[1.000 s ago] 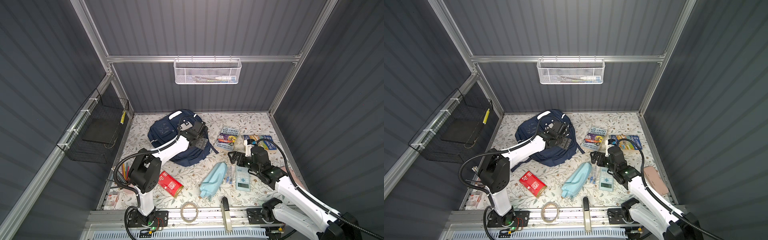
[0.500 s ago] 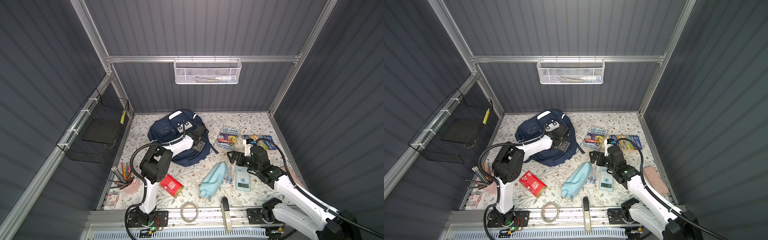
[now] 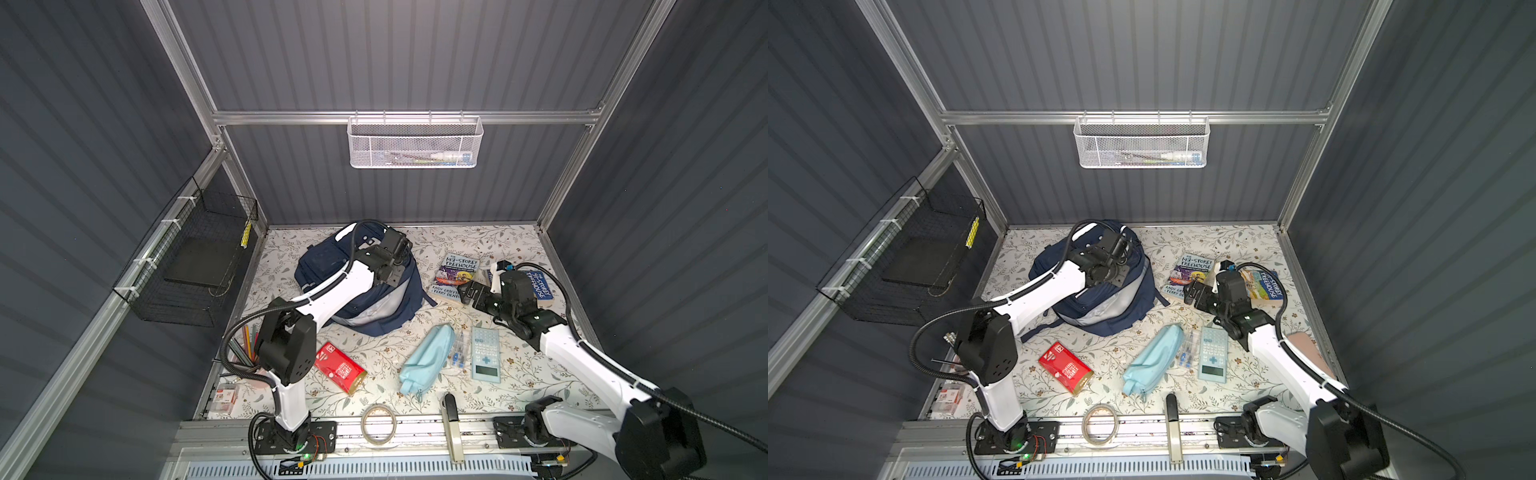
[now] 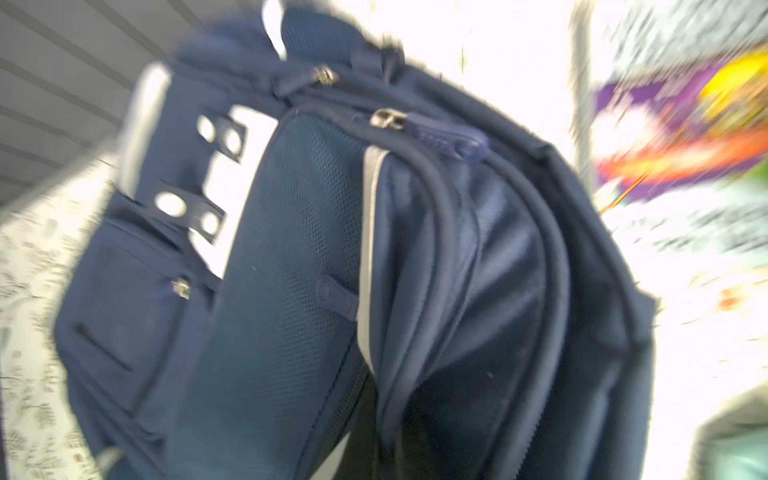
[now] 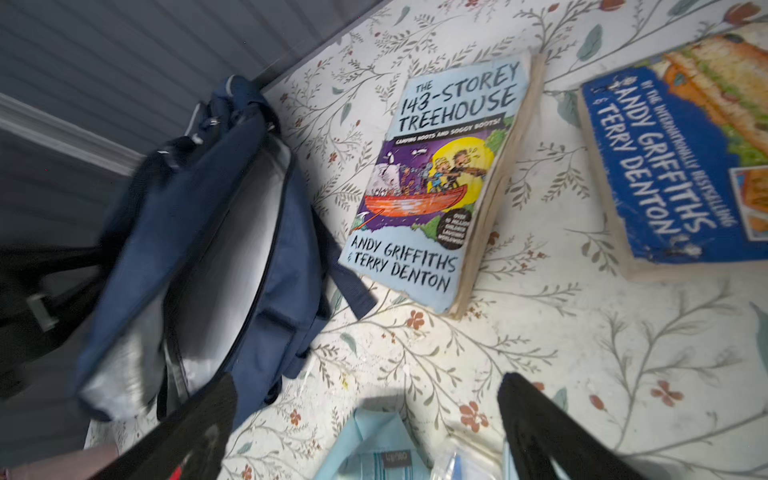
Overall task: Pack books, pencil case, and school supplies into a backpack
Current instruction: Open the student bag at the center of the table, then pick up the book from the top-right of the table.
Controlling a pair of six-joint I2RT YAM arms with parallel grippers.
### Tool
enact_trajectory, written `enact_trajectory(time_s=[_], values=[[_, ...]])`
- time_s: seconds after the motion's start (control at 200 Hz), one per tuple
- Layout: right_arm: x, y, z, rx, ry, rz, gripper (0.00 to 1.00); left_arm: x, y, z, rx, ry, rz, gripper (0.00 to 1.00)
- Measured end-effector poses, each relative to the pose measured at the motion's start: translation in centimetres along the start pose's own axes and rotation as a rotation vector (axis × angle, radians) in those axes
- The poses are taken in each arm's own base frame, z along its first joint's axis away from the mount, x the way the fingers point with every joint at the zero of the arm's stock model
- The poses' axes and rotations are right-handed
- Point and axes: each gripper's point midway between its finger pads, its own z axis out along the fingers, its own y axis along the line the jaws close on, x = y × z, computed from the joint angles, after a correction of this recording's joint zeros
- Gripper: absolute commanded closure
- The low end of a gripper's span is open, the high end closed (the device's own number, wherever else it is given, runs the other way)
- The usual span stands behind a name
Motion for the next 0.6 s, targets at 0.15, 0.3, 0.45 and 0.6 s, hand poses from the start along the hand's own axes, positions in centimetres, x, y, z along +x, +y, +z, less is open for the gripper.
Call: enact_trajectory(time_s=[0.15, 0.3, 0.45, 0.6], values=[[-0.5, -3.0, 3.0, 0.098, 0.07, 0.06, 0.02, -0.4, 0.8, -1.2, 0.022, -0.013, -0.037, 1.0], [-1.1, -4.6, 5.6, 0.142, 0.121, 0.102, 0.04, 0.5, 0.5, -0.6, 0.063, 0.013, -0.061, 1.0], [-2.2, -4.9, 8.0, 0.155, 0.146, 0.138, 0.1, 1.0, -0.1, -0.4, 0.098, 0.025, -0.07, 1.0], [-2.3, -5.2, 9.7, 0.168, 0.178, 0.158, 0.17, 1.1, -0.4, -0.2, 0.114, 0.026, -0.077, 1.0]])
